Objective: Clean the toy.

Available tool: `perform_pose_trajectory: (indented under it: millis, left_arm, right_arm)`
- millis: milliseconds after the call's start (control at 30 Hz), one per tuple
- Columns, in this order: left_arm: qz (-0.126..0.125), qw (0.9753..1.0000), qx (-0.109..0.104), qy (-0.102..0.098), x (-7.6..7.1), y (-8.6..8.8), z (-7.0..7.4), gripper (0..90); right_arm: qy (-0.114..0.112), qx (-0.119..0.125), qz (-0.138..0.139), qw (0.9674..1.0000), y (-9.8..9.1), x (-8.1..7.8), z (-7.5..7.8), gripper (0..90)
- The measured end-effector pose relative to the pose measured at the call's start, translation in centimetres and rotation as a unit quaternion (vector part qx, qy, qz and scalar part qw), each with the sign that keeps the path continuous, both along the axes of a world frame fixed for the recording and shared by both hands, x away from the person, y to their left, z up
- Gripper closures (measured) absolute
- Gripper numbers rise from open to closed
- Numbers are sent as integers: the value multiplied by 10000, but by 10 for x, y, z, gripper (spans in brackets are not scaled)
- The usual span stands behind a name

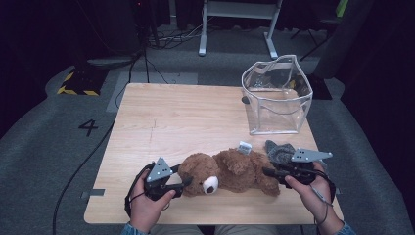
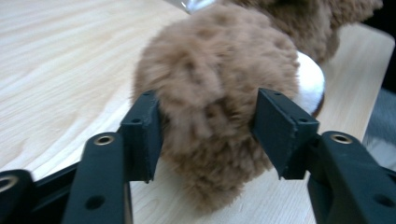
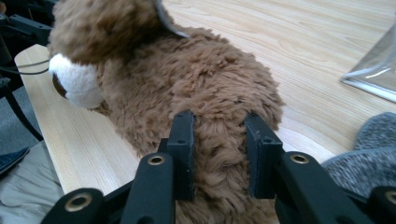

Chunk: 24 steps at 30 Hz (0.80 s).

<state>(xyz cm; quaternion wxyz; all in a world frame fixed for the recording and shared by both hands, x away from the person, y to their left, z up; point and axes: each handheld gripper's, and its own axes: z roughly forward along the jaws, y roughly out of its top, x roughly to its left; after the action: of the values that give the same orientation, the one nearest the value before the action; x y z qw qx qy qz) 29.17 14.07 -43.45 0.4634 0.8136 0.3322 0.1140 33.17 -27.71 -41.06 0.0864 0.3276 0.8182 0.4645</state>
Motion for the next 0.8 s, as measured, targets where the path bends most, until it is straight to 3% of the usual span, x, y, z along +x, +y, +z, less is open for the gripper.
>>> perform_pose_trajectory:
  millis: [33,67,133,200,333,367,433,500,533,567,667,733,800]
  left_arm:
    - [-69,9998,180,-2,2,-4,-3,436]
    - [-88,9996,255,26,2,-6,-4,513]
    - [-129,9984,539,-146,0,-9,-5,662]
    - [-171,9975,646,-216,-3,-12,-7,784]
    - [-259,9924,1094,-501,-10,-22,-11,828]
    - [-288,9921,1108,-509,-10,-23,-11,832]
    - [-320,9943,923,-419,-11,-23,-12,832]
    - [-362,9950,840,-394,-10,-21,-14,833]
    - [-385,9956,789,-342,-10,-20,-14,833]
    - [-388,9957,769,-337,-10,-19,-15,833]
    - [-376,9954,808,-360,-10,-20,-14,833]
    - [-368,9955,791,-361,-9,-20,-14,832]
    - [-380,9956,783,-354,-9,-19,-14,832]
  right_arm:
    - [-7,4,17,10000,1,-1,0,684]
    - [-91,-34,59,9999,2,-2,0,683]
    - [-146,-73,48,9999,1,-4,2,661]
    - [-226,-53,11,9997,-3,-5,3,584]
    - [-451,363,-171,9982,-22,-2,9,443]
    - [-533,423,-327,9971,-29,0,11,407]
    - [-588,458,-623,9953,-45,3,14,401]
    - [-645,184,-1072,9920,-62,12,10,379]
    - [-580,-134,-1262,9902,-70,19,4,361]
    - [-383,-621,-1449,9868,-77,27,-8,357]
    - [-156,-1261,-1454,9812,-82,38,-32,347]
    - [-9,-1668,-1459,9751,-81,43,-52,358]
    - [169,-1910,-1462,9705,-83,47,-67,437]
